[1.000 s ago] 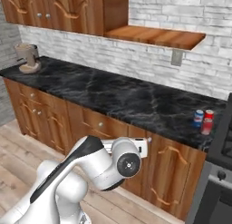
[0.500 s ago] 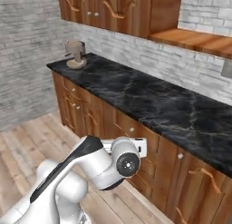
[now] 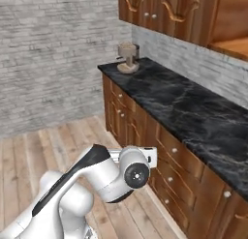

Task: Four empty soda cans are scattered around the kitchen. Gather all the cans and cluster them next to the stove for recycling.

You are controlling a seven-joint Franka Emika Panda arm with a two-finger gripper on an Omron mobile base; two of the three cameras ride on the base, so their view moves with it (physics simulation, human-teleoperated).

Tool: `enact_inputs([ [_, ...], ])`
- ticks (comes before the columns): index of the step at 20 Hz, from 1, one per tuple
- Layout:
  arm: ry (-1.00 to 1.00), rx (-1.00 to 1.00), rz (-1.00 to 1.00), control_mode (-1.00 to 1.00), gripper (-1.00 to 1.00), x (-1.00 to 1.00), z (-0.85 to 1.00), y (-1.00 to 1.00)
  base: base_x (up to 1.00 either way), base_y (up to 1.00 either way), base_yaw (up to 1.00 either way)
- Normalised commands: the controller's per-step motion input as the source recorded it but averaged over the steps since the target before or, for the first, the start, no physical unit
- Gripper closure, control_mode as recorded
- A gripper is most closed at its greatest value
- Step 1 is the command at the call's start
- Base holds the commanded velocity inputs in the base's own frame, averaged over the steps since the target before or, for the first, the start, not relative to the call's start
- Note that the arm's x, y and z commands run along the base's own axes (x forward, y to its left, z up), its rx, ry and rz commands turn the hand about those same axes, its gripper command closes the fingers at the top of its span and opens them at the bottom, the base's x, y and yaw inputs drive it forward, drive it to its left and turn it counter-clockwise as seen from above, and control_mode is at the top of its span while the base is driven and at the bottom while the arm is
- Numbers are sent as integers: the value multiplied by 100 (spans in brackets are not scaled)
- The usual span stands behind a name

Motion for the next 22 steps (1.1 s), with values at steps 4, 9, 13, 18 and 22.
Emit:
enact_inputs([
  [4,0,0,0,100,-100,0,0,0,-8,0,46],
  [9,0,0,0,100,-100,0,0,0,-7,1,49],
  [13,0,0,0,100,-100,0,0,0,-5,0,50],
  [18,0,0,0,100,-100,0,0,0,-5,0,49],
  [22,0,0,0,100,-100,0,0,0,-4,0,50],
])
